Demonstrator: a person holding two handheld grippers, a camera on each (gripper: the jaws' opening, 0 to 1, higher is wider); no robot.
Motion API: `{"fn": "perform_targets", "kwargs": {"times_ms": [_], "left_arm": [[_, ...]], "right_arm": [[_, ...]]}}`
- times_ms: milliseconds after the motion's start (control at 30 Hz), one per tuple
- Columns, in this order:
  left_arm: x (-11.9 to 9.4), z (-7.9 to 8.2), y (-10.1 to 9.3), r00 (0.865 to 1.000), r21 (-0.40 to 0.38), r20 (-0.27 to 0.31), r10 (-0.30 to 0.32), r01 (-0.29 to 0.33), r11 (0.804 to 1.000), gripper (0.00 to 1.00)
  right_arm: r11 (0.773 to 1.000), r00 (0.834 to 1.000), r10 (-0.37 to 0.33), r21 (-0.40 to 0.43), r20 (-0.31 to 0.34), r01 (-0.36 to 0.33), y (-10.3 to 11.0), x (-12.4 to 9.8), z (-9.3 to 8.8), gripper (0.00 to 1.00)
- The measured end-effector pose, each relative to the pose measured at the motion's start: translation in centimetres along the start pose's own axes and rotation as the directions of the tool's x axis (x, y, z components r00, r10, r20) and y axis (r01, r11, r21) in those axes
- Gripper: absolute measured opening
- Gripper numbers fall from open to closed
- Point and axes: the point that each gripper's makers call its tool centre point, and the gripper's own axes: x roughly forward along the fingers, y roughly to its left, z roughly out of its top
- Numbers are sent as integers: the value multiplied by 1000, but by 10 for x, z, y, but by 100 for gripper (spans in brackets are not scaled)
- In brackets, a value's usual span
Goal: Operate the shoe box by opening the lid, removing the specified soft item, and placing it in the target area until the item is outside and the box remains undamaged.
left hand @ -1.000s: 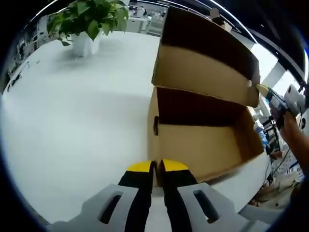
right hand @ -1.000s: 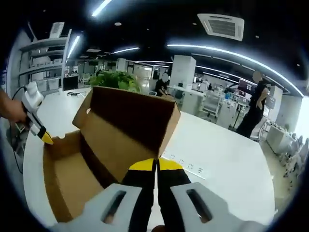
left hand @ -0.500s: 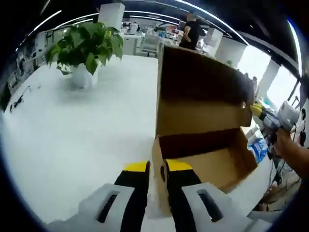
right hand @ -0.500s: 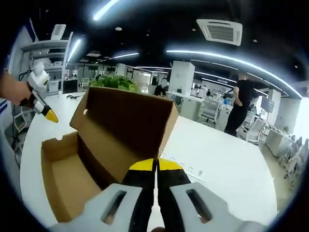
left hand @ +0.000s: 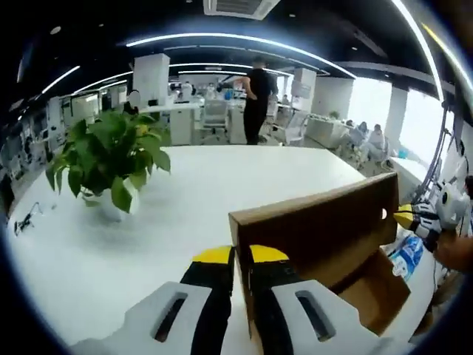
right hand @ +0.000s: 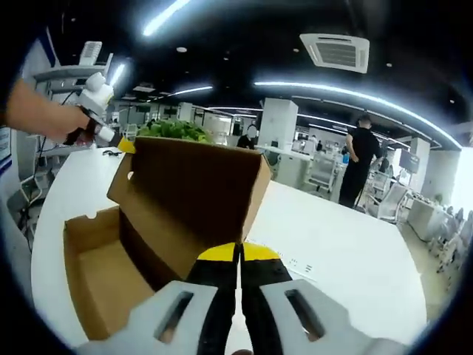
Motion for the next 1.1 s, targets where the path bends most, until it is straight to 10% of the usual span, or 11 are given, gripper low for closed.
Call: {"fn": "perform_targets", "kwargs": {"times_ms": [433, 700, 1100], "left_arm": [[-12, 9, -3, 994, 52, 106, -9, 3, 999, 0], [-21, 2, -9, 993, 97, 120, -17, 6, 995, 0], [-34, 10, -17, 979, 23, 198, -38, 34, 999, 0]], "right_arm": [[998, 1000, 27, 60, -6, -26, 2, -4, 0, 1], [971, 987, 82, 214, 141, -111, 10, -17, 51, 22], [984, 993, 63, 162, 102, -79, -6, -15, 60, 15]]}}
